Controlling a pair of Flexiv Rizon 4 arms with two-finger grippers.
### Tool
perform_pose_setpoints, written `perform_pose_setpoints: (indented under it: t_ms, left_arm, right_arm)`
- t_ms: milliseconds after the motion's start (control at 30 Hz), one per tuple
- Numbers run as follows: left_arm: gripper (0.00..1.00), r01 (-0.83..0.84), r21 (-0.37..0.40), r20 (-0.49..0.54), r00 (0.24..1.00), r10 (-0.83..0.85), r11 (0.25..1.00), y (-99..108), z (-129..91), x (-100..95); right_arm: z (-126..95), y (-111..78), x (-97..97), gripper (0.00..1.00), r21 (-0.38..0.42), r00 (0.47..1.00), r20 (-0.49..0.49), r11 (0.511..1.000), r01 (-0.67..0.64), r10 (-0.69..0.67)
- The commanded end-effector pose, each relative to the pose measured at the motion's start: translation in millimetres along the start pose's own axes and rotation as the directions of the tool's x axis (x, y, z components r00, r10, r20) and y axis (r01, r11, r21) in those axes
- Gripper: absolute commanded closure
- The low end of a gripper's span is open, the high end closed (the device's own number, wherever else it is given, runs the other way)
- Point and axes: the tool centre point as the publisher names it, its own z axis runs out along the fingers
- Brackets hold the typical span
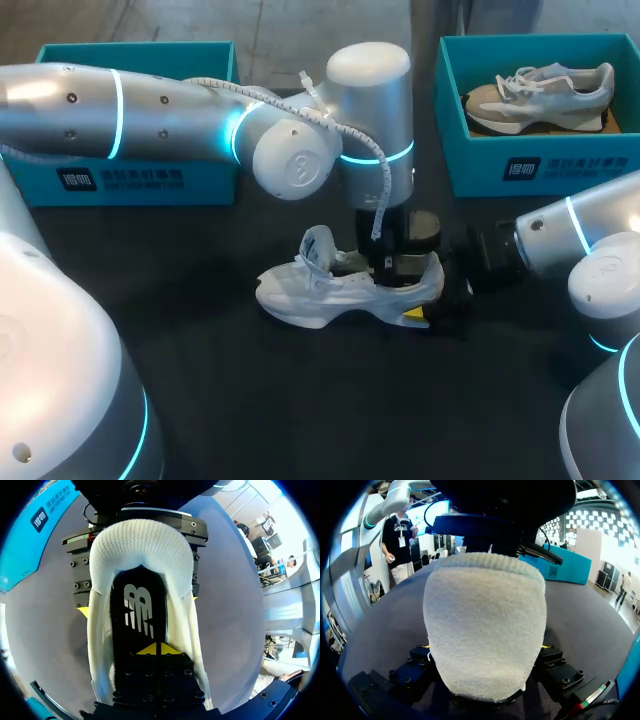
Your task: Take the shoe out of the shoebox, open the shoe tongue, remove and reinsert the insole, then place the shoe into the shoebox
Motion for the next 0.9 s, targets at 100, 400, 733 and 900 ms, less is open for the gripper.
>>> perform_pose_setpoints:
  t_ms: [100, 400, 733, 900]
  left_arm:
    - [0.55, -0.002, 0.003, 0.006, 1.0, 0.002, 1.0, 1.0, 8.1, 2.2]
    - [0.55, -0.004, 0.002, 0.006, 1.0, 0.004, 1.0, 2.4, 7.6, 3.9]
    - [0.6, -0.002, -0.025, 0.062, 0.998, 0.003, 1.0, 0.1, 21.0, 0.7]
    - [0.68, -0.02, -0.061, 0.146, 0.989, 0.028, 0.998, -1.2, 32.2, -0.2]
  right_arm:
    - [5.5, -0.7, 0.0, 1.0, 0.004, 1.0, 0.001, 1.0, -0.001, 0.001]
    - [5.5, -0.7, 0.0, 1.0, 0.004, 1.0, 0.001, 1.0, -0.001, 0.001]
    - [5.5, -0.7, 0.0, 1.0, 0.004, 1.0, 0.001, 1.0, -0.001, 0.001]
    - [5.5, -0.7, 0.0, 1.0, 0.004, 1.0, 0.001, 1.0, -0.001, 0.001]
